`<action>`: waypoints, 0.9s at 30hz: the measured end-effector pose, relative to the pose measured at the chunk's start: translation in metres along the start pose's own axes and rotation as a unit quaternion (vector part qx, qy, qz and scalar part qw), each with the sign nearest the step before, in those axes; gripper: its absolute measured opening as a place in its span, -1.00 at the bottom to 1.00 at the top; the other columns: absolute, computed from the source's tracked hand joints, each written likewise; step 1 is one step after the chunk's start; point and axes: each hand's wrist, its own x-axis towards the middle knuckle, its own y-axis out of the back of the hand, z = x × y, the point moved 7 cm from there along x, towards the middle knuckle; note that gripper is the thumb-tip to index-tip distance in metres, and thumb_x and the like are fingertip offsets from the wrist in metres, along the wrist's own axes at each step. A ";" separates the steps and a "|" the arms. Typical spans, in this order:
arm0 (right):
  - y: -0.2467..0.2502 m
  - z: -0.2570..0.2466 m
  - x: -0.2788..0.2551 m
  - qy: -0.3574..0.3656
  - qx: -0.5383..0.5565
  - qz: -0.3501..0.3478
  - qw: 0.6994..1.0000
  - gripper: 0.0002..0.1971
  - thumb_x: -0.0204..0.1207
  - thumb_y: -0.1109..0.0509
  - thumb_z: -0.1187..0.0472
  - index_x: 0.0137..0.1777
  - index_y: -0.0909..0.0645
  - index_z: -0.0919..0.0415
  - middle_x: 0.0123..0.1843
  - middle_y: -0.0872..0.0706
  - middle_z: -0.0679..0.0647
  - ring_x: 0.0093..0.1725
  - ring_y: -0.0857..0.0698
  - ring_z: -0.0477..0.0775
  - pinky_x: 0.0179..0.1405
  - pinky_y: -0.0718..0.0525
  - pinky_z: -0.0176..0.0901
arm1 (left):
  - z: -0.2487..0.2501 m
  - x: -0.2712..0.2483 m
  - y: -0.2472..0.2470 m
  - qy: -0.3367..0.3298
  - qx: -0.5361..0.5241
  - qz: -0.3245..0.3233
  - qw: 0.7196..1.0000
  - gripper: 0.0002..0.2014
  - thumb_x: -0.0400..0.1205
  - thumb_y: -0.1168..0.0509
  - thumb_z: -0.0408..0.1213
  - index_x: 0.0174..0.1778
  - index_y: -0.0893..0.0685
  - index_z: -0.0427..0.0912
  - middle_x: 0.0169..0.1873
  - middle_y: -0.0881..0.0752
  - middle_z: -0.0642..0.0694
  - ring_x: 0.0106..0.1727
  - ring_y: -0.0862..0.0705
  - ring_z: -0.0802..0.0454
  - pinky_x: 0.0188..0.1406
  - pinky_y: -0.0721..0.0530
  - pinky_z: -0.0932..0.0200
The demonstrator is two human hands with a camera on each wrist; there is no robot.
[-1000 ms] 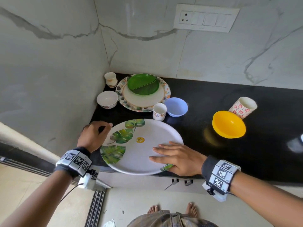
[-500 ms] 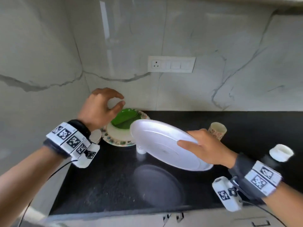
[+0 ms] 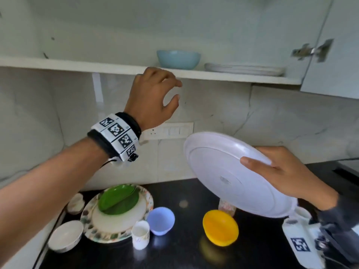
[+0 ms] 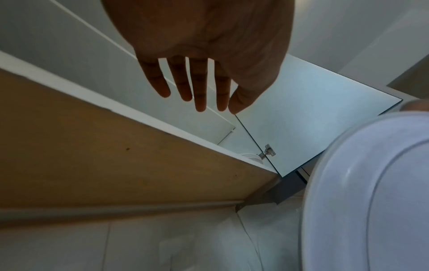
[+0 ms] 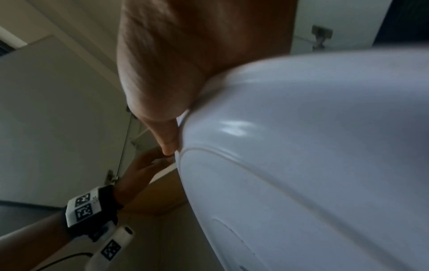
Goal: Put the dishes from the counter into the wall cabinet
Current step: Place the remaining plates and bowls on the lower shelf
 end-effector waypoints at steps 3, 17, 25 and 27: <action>0.040 -0.014 0.004 0.005 -0.033 0.050 0.998 -0.58 0.60 -0.29 -0.27 -0.04 -0.77 0.05 -0.20 -0.82 -0.03 -0.28 -0.79 -0.05 -0.33 -0.67 0.01 | 0.006 0.035 -0.013 -0.013 0.031 0.000 0.999 -0.65 0.53 -0.30 -0.05 0.21 -0.71 -0.04 0.18 -0.70 -0.05 0.26 -0.56 -0.18 0.09 -0.46 -0.05; 0.192 -0.082 0.025 0.057 -0.222 0.166 0.959 -0.55 0.52 -0.23 -0.34 0.01 -0.77 -0.04 -0.27 -0.82 -0.02 -0.34 -0.78 -0.07 -0.41 -0.70 0.06 | -0.004 0.098 -0.098 0.037 0.137 -0.079 0.987 -0.55 0.50 -0.21 0.28 0.03 -0.76 0.03 -0.30 -0.79 -0.04 -0.31 -0.73 -0.14 -0.26 -0.64 0.06; 0.247 -0.142 0.057 0.107 -0.266 0.222 0.932 -0.72 0.52 -0.28 -0.27 -0.05 -0.73 -0.17 -0.15 -0.77 -0.26 -0.22 -0.74 -0.20 -0.39 -0.54 -0.46 | -0.008 0.097 -0.100 0.026 0.166 -0.054 0.984 -0.76 0.36 -0.54 0.07 -0.23 -0.77 0.02 -0.49 -0.71 0.00 -0.50 -0.67 -0.12 -0.50 -0.46 0.20; 0.254 -0.149 0.070 0.123 -0.291 0.231 0.920 -0.67 0.54 -0.26 -0.29 -0.03 -0.73 -0.13 -0.22 -0.78 -0.12 -0.25 -0.73 -0.13 -0.37 -0.56 -0.37 | -0.009 0.097 -0.100 0.021 0.161 -0.047 0.986 -0.76 0.35 -0.56 0.07 -0.23 -0.78 0.02 -0.49 -0.72 0.00 -0.51 -0.67 -0.11 -0.50 -0.45 0.21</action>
